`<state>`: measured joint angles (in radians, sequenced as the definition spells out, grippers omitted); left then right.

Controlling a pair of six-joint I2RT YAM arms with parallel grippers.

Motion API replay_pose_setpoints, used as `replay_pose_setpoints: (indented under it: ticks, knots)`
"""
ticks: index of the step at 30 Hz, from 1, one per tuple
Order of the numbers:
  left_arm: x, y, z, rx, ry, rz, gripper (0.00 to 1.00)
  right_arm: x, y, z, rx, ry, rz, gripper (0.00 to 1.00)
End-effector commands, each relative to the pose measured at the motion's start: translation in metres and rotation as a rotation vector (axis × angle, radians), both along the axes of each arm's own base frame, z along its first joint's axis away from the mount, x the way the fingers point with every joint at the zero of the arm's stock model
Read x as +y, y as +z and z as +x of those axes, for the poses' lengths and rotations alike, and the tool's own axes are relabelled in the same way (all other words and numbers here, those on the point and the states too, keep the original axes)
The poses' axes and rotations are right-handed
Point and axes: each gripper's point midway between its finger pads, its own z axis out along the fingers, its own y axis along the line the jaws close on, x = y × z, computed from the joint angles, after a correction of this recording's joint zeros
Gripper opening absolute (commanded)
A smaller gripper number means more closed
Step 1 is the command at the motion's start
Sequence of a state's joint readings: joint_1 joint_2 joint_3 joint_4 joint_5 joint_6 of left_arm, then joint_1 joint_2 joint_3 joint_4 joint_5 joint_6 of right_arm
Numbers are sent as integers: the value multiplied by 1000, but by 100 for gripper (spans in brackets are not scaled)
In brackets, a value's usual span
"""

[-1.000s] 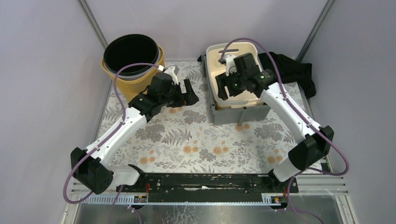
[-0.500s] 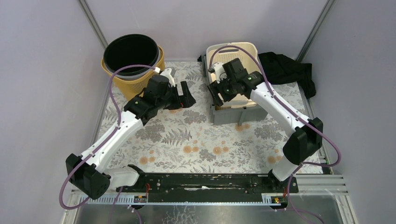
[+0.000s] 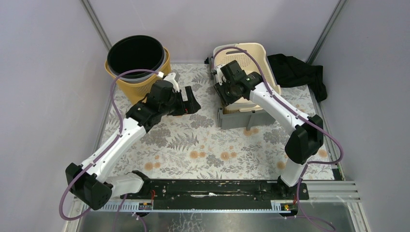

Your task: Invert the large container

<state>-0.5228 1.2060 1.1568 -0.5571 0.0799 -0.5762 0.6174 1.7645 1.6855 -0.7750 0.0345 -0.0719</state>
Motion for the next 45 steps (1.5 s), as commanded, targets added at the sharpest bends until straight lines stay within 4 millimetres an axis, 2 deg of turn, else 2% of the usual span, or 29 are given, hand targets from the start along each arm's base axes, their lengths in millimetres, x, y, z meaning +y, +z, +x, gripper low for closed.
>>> replay_pose_setpoints:
  ticks: [1,4,5,7,10,12,17,25,26,28,31,34,40,45]
  knots:
    - [5,3,-3,-28,8,15,100,-15,8,19,-57,-88,-65,40]
    - [6,3,-4,-30,9,17,100,-18,-1,19,-36,-103,-94,25]
    - [7,3,-4,-30,12,19,100,-19,-4,19,-27,-105,-102,26]
    - [8,3,-4,-31,15,18,100,-20,-10,17,-13,-105,-112,42]
    - [8,3,-3,-33,14,20,100,-22,-16,15,-2,-108,-121,53]
    - [8,3,-3,-31,15,21,100,-23,-19,15,1,-113,-128,54]
    - [7,2,-2,-29,14,23,100,-29,-28,16,7,-126,-167,45]
    - [8,4,-1,-35,16,28,100,-24,-54,12,84,-97,-192,44]
    - [8,4,-1,-36,15,29,100,-25,-55,13,88,-97,-199,40]
    - [8,5,-1,-35,14,29,100,-26,-55,15,91,-102,-213,25]
    - [8,8,-1,-41,15,29,100,-27,-41,21,56,-111,-218,8]
    - [10,9,-1,-45,16,32,100,-28,-19,30,5,-117,-223,1]
    - [10,13,0,-53,15,31,100,-32,48,50,-149,-176,-188,0]
    - [12,19,-1,-64,16,31,100,-37,102,56,-252,-221,-151,0]
